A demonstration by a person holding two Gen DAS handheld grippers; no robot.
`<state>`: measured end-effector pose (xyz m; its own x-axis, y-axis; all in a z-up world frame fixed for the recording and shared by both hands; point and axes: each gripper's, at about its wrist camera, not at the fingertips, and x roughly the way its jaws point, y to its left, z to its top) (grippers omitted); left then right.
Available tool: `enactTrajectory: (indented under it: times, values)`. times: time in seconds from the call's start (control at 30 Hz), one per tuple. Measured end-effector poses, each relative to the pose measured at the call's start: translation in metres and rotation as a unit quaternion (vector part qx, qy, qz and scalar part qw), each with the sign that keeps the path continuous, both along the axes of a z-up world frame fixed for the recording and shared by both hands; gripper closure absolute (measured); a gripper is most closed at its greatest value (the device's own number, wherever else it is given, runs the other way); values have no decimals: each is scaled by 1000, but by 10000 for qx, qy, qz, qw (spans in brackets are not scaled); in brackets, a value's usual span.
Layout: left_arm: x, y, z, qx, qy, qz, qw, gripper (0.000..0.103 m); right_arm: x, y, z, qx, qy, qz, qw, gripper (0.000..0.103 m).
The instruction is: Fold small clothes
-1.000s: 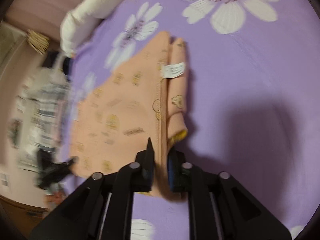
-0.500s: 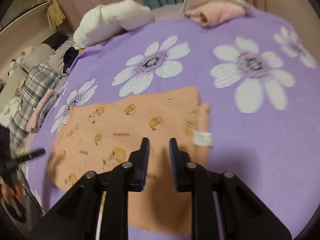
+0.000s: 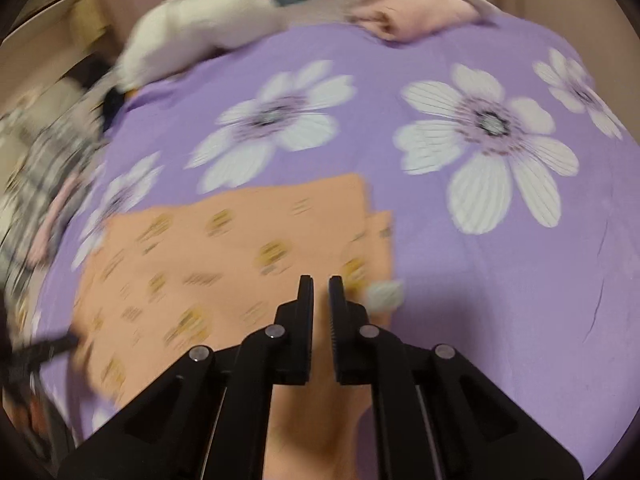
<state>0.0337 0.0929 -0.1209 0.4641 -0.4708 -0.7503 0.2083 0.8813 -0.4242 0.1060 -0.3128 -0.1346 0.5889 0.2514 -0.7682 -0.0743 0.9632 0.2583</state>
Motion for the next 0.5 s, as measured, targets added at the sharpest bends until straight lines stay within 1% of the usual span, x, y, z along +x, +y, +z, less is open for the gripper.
enactTrajectory:
  times: [0.03, 0.1, 0.2, 0.27, 0.37, 0.43, 0.5]
  values:
    - [3, -1, -1, -3, 4, 32, 10000, 72, -11, 7, 3, -15, -37, 184, 9998, 93]
    - [8, -2, -5, 37, 0, 122, 9999, 72, -25, 16, 2, -93, -43, 320, 9994, 91]
    - [16, 2, -12, 218, -24, 346, 9992, 72, -48, 24, -8, -308, 42, 463, 9984, 90]
    - [20, 5, -21, 285, 105, 414, 9987, 72, -60, 29, -21, -494, 234, 570, 9969, 89]
    - [17, 8, -27, 189, 175, 440, 9987, 72, -75, 29, -41, -625, 520, 642, 9946, 91]
    - [12, 10, -22, 145, 172, 413, 9989, 72, -87, 29, -43, -696, 433, 689, 9943, 91]
    - [5, 15, -16, 22, 189, 434, 9989, 72, -91, 27, -39, -712, 472, 738, 9936, 89]
